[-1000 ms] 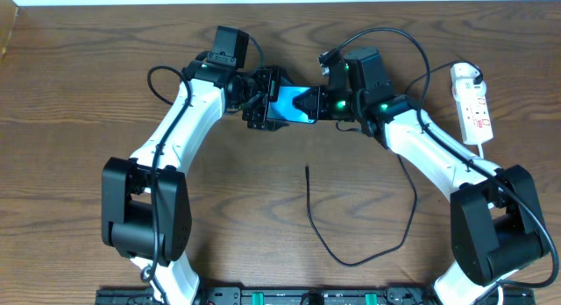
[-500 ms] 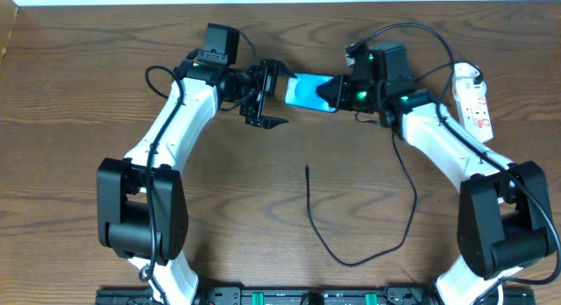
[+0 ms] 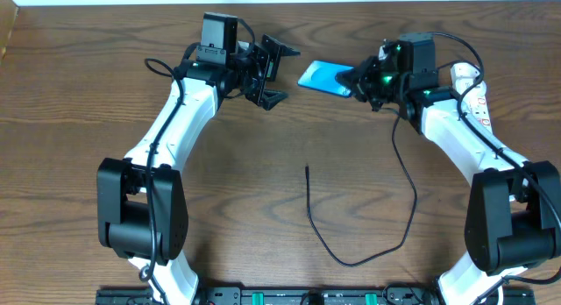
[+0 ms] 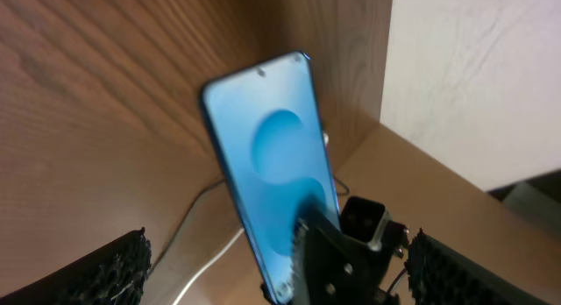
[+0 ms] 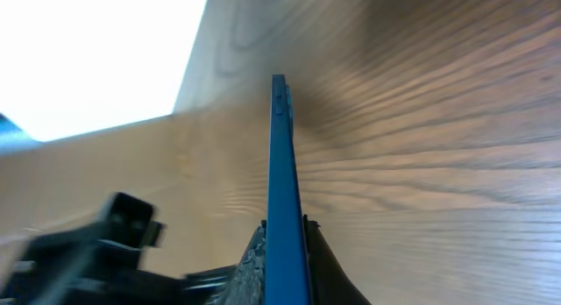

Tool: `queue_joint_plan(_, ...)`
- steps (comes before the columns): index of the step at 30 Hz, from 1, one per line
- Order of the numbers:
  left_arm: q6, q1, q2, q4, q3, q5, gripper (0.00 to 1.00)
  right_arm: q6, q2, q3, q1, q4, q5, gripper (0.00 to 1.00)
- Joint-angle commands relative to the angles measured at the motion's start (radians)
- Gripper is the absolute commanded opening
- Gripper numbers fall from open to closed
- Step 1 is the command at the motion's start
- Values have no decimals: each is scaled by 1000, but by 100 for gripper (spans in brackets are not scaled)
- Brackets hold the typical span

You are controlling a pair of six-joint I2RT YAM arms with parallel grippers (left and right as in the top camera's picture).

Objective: Plug charger to phone and switch on socket
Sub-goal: 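Open the left gripper and pass the phone to the right gripper, then regrasp the phone with the left gripper and open the right gripper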

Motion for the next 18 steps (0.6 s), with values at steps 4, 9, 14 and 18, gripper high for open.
queue_joint_plan(4, 17, 1, -24, 27, 8, -138, 92, 353, -6, 14, -3, 80, -111, 1)
queue_joint_plan(9, -52, 1, -24, 35, 8, -185, 92, 494, -6, 15, 3, 155, -153, 2)
queue_joint_plan(14, -150, -2, -24, 63, 8, -187, 93, 587, -6, 15, 29, 190, -161, 1)
queue_joint_plan(18, -194, -14, -24, 94, 8, -191, 92, 655, -6, 15, 57, 190, -158, 2)
